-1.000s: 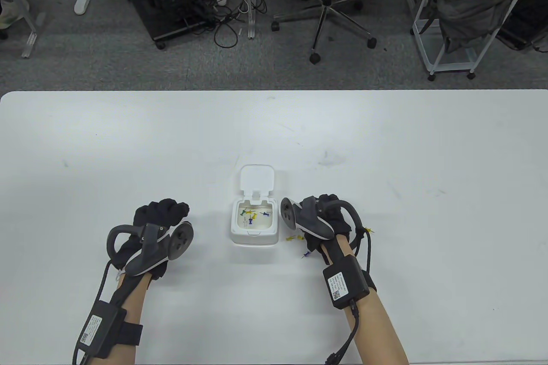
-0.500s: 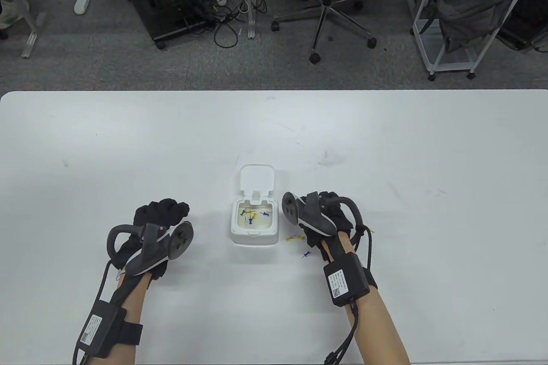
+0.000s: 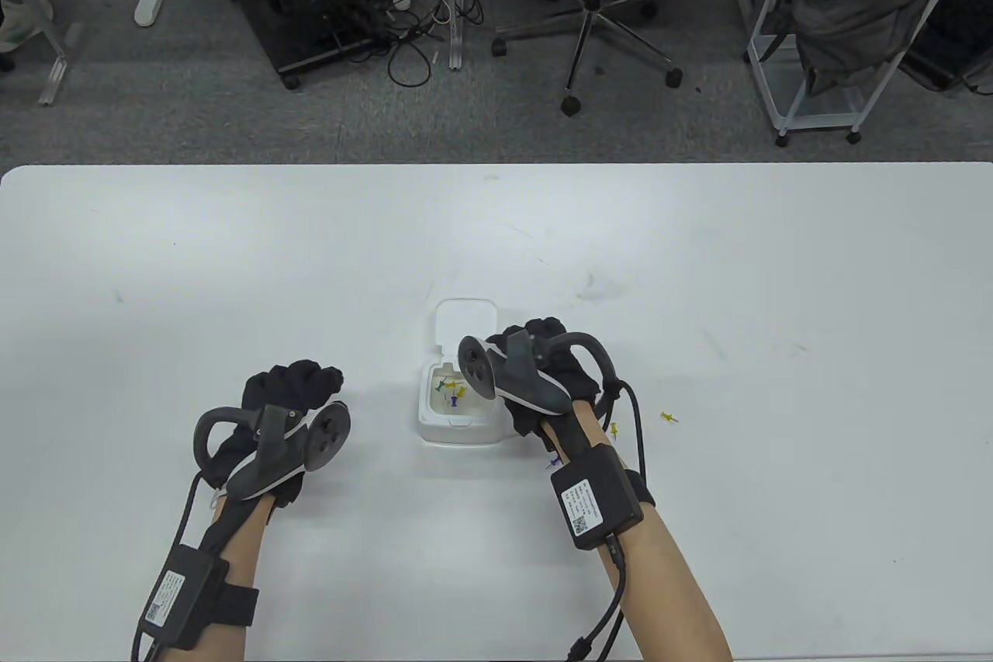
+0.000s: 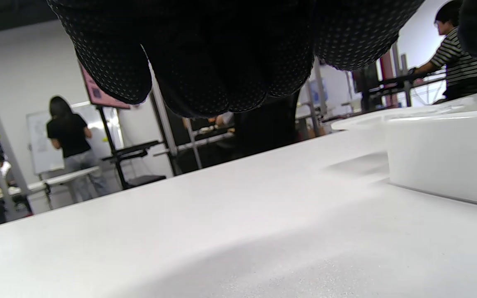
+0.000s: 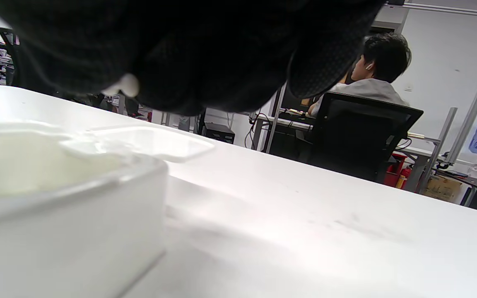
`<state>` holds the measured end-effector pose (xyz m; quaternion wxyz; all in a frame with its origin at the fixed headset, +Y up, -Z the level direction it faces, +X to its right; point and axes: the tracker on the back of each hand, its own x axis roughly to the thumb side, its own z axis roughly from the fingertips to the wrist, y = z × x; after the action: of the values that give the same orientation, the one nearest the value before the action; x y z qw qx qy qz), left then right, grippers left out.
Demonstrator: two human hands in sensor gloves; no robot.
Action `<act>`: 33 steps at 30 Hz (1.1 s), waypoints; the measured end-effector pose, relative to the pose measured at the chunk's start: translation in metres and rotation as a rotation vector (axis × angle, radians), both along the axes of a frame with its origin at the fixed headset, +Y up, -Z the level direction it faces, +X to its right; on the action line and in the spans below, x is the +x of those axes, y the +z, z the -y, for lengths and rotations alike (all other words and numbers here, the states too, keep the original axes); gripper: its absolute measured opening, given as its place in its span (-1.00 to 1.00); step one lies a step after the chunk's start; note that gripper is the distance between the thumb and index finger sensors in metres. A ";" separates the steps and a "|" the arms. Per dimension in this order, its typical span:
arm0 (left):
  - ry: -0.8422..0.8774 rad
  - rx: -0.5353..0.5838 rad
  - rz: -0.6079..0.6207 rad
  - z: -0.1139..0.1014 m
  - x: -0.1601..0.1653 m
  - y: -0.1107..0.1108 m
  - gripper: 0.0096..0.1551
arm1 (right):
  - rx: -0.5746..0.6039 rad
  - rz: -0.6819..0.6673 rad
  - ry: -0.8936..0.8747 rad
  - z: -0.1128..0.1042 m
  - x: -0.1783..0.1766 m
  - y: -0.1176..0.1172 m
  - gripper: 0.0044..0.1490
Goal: Press to open box and store push pins
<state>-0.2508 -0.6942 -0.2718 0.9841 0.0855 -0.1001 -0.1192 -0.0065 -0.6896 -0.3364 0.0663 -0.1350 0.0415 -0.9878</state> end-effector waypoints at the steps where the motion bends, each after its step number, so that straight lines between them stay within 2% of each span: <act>1: 0.000 0.000 0.000 0.000 0.000 0.000 -0.44 | -0.001 -0.003 0.001 0.000 -0.002 0.000 -0.49; 16: 0.001 -0.001 0.000 0.001 0.000 0.000 -0.44 | -0.020 -0.046 -0.018 0.004 -0.015 0.004 -0.45; 25: 0.003 0.000 0.002 0.001 0.000 0.000 -0.44 | -0.028 0.003 -0.004 -0.001 0.007 0.008 -0.44; 33: 0.003 0.000 0.000 0.001 0.000 0.000 -0.44 | -0.056 0.041 0.059 0.021 0.035 0.019 -0.40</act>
<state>-0.2506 -0.6955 -0.2716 0.9843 0.0855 -0.1001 -0.1175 0.0287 -0.7106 -0.3170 0.0922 -0.1176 0.0087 -0.9887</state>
